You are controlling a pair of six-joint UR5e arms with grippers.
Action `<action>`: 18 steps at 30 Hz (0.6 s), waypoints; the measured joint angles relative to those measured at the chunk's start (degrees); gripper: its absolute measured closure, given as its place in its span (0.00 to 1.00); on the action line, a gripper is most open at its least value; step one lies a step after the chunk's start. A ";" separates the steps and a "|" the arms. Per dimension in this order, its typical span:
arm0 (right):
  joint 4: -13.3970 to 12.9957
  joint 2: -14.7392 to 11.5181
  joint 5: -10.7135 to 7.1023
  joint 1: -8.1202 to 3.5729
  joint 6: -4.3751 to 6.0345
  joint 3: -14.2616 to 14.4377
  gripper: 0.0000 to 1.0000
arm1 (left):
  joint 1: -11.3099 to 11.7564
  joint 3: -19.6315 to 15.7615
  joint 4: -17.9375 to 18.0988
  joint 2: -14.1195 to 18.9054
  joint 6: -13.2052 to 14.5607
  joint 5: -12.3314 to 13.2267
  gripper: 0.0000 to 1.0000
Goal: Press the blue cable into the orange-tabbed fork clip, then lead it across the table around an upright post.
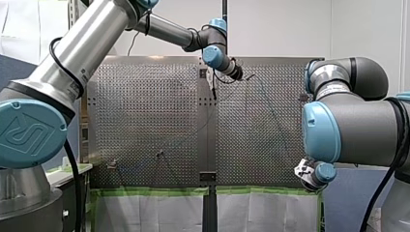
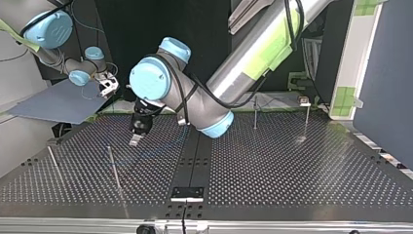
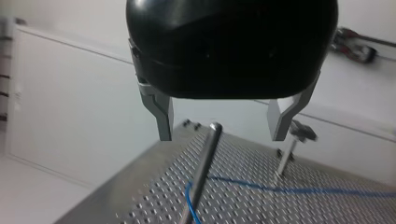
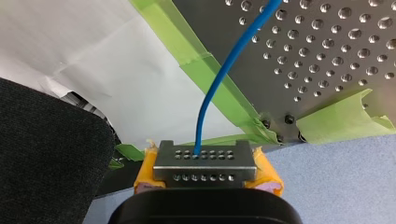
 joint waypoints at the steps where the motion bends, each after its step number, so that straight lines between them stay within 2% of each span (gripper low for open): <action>1: 0.02 0.00 0.00 0.01 0.00 0.01 0.97 | 0.00 0.00 -0.58 0.00 0.55 -0.55 0.00; 4: 0.06 0.00 -0.01 0.02 0.00 0.01 0.97 | -0.02 -0.01 -2.32 0.01 2.17 -2.37 0.00; 9: 0.08 -0.01 -0.01 0.03 0.00 0.00 0.97 | -0.04 -0.02 -3.70 0.01 3.08 -5.14 0.00; 18: 0.07 -0.04 -0.11 -0.17 0.00 0.00 0.97 | -0.06 -0.02 -3.90 0.02 3.19 -5.85 0.00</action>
